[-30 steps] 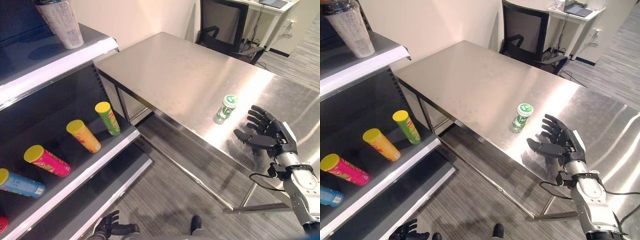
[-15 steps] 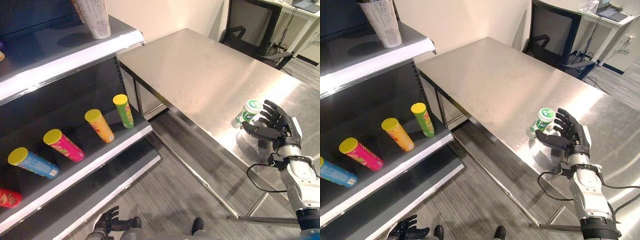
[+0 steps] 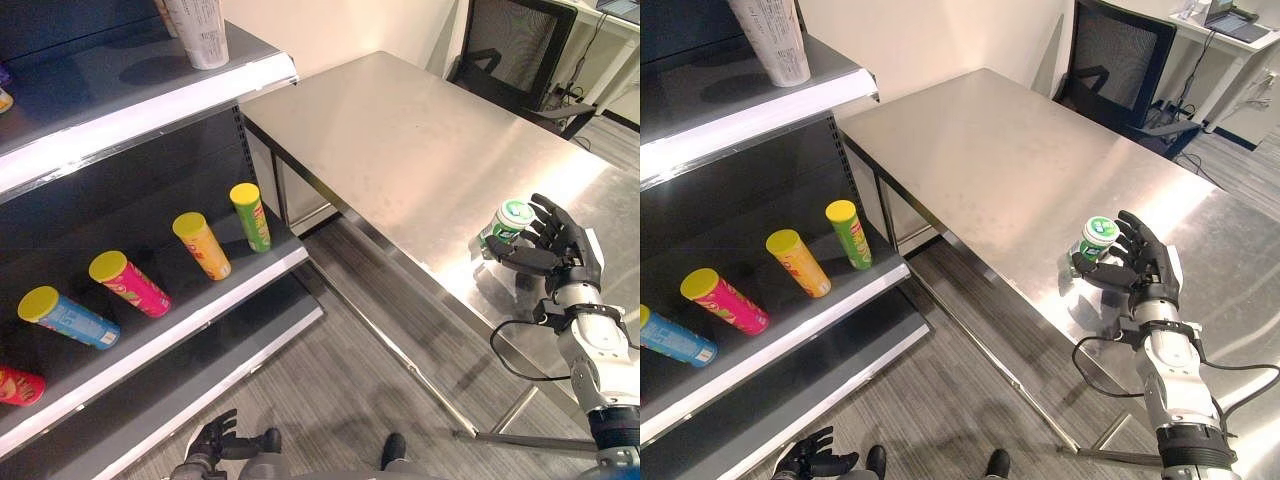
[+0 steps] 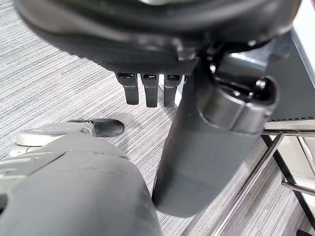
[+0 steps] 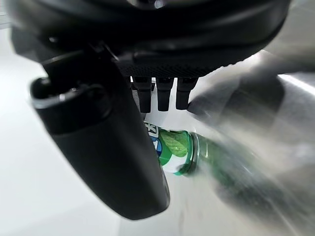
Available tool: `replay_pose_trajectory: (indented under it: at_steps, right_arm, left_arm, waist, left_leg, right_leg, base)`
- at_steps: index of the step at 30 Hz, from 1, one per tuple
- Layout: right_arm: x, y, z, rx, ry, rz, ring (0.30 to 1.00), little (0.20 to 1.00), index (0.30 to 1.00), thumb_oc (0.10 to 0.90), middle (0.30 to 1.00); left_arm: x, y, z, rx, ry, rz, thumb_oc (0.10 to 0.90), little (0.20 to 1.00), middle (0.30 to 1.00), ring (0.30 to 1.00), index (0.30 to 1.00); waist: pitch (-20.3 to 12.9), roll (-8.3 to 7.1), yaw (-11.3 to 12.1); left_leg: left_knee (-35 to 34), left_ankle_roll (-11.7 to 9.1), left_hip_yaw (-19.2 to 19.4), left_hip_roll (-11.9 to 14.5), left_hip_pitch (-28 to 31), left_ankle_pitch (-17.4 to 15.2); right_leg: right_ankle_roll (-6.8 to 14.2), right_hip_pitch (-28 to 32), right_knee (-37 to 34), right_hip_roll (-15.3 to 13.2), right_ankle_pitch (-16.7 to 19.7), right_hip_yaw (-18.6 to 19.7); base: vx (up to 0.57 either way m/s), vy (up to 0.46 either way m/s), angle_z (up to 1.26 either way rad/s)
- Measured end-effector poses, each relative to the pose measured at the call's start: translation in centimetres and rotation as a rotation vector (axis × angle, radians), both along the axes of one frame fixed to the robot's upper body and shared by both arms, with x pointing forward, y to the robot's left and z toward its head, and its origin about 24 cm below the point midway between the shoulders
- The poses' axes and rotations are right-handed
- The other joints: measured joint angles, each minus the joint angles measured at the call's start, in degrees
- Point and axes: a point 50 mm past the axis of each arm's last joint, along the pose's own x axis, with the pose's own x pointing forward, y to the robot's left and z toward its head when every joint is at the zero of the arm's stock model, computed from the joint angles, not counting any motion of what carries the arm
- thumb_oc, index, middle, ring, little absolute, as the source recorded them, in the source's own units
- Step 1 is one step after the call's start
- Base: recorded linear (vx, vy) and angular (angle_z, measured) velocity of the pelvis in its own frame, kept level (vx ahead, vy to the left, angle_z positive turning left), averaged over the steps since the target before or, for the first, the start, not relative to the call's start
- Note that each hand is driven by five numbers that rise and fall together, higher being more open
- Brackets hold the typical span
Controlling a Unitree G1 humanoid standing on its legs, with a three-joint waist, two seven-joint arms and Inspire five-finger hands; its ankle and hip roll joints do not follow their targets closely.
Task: Put the goods on the table back onto the shelves and tidy them up.
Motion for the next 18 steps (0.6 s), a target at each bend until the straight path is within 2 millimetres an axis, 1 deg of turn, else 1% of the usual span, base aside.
replay_pose_trajectory:
  at_steps: [8,10,11,12,13,14,18]
  right_arm:
    - [0.33,0.32,0.2,-0.036,0.001,0.005,0.9,0.9,0.9,0.8,0.9]
    - [0.36,0.3,0.21,-0.036,0.0,0.004,0.806,0.806,0.806,0.737,0.806]
    - [0.4,0.26,0.22,-0.036,0.0,0.001,0.707,0.707,0.707,0.671,0.707]
    - [0.5,0.21,0.28,-0.036,-0.002,-0.005,0.505,0.505,0.505,0.536,0.505]
    - [0.63,0.14,0.33,-0.034,-0.003,-0.009,0.474,0.474,0.474,0.516,0.474]
    - [0.73,0.04,0.35,-0.033,-0.003,-0.017,0.3,0.3,0.3,0.4,0.3]
    - [0.76,0.05,0.38,-0.037,-0.003,-0.017,0.3,0.3,0.3,0.4,0.3]
  left_arm:
    - [0.26,0.09,0.15,0.003,-0.011,-0.005,0.8,0.9,0.9,0.9,0.9]
    - [0.34,0.07,0.17,0.003,-0.013,-0.006,0.8,0.9,0.9,0.9,0.9]
    - [0.37,0.06,0.18,0.003,-0.014,-0.007,0.8,0.9,0.9,0.9,0.9]
    - [0.38,0.06,0.18,0.003,-0.015,-0.007,0.8,0.9,0.9,0.9,0.9]
    - [0.4,0.06,0.18,0.003,-0.015,-0.007,0.8,0.9,0.9,0.9,0.9]
    - [0.45,0.05,0.2,0.003,-0.017,-0.007,0.8,0.9,0.9,0.9,0.9]
    - [0.5,0.05,0.21,0.003,-0.018,-0.007,0.8,0.9,0.9,0.9,0.9]
  waist:
    - [0.33,-0.27,0.64]
    - [0.34,-0.28,0.89]
    - [0.35,-0.28,0.96]
    - [0.36,-0.3,1.09]
    - [0.36,-0.3,1.14]
    - [0.36,-0.3,1.25]
    - [0.4,-0.3,1.3]
  left_leg:
    - [0.02,0.0,-0.33,-0.01,-0.15,0.04]
    - [0.02,-0.02,-0.49,-0.02,-0.24,0.05]
    - [0.02,-0.03,-0.64,-0.02,-0.31,0.08]
    - [0.02,-0.04,-0.72,-0.02,-0.39,0.1]
    - [0.02,-0.05,-0.82,-0.02,-0.45,0.13]
    - [0.02,-0.08,-1.02,-0.02,-0.57,0.19]
    - [0.03,-0.1,-1.47,-0.03,-0.76,0.29]
  right_leg:
    - [-0.06,0.03,0.0,0.0,-0.04,-0.3]
    - [-0.11,0.07,0.0,0.0,-0.07,-0.49]
    - [-0.12,0.1,0.0,0.0,-0.09,-0.63]
    - [-0.13,0.1,0.0,0.0,-0.09,-0.71]
    - [-0.14,0.1,0.0,0.0,-0.09,-0.81]
    - [-0.15,0.11,0.0,0.0,-0.1,-0.99]
    - [-0.18,0.22,0.0,0.0,-0.13,-1.41]
  base:
    - [0.0,0.0,0.0]
    - [0.01,-0.001,0.02]
    - [0.02,-0.006,0.06]
    - [0.01,-0.005,0.06]
    - [0.02,-0.011,0.06]
    - [0.02,-0.013,0.07]
    - [0.01,-0.009,0.06]
